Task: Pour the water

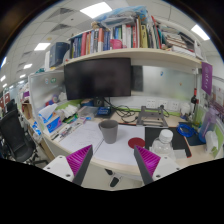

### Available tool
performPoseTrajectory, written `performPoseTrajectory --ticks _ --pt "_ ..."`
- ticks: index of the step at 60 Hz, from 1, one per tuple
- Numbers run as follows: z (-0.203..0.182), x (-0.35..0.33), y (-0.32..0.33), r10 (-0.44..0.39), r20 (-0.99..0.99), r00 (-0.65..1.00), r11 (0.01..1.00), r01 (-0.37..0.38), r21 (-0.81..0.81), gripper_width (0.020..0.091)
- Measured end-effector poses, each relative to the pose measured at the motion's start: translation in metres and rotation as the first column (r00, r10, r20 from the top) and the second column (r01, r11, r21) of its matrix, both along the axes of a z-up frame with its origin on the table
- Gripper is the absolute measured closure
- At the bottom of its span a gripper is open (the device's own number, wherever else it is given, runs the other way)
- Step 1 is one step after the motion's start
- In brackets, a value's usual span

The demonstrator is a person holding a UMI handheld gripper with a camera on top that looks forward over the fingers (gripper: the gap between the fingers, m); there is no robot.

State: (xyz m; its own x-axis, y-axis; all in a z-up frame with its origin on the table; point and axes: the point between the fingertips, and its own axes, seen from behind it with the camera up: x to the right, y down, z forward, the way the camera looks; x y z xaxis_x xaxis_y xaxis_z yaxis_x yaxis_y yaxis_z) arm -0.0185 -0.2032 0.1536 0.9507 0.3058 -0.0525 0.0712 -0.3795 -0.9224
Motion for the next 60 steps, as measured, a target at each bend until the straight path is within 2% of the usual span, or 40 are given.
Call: performPoseTrajectory --ticks 5,6,7,16,21,38,46,51,54,60 --pt "-0.019 0.032 -0.006 -0.046 -0.001 0.999 0.998 0.046 -0.035 0.0249" --pt "-0.016 0.024 -0.007 -0.062 0.001 0.998 0.997 0.062 -0.043 0.0249" --pt "-0.028 0.046 -0.009 -0.074 0.0 0.997 0.996 0.074 -0.048 0.0249" --pt "-0.061 0.118 -0.009 -0.224 0.003 0.975 0.971 0.224 -0.084 0.0252" --pt "-0.075 0.139 0.0 -0.276 -0.007 0.961 0.957 0.275 -0.094 0.0252" --pt "-0.06 0.143 0.06 -0.298 0.0 0.954 0.953 0.298 0.061 0.025" --pt "-0.065 0.147 0.082 -0.314 0.031 0.949 0.946 0.31 0.099 0.0255" --pt "-0.07 0.149 0.09 -0.315 0.047 0.948 0.944 0.307 0.122 0.031" --pt "-0.074 0.151 0.094 -0.313 0.06 0.948 0.943 0.303 0.134 0.0373" --pt "-0.089 0.148 0.1 -0.306 0.066 0.95 0.945 0.295 0.14 0.0572"
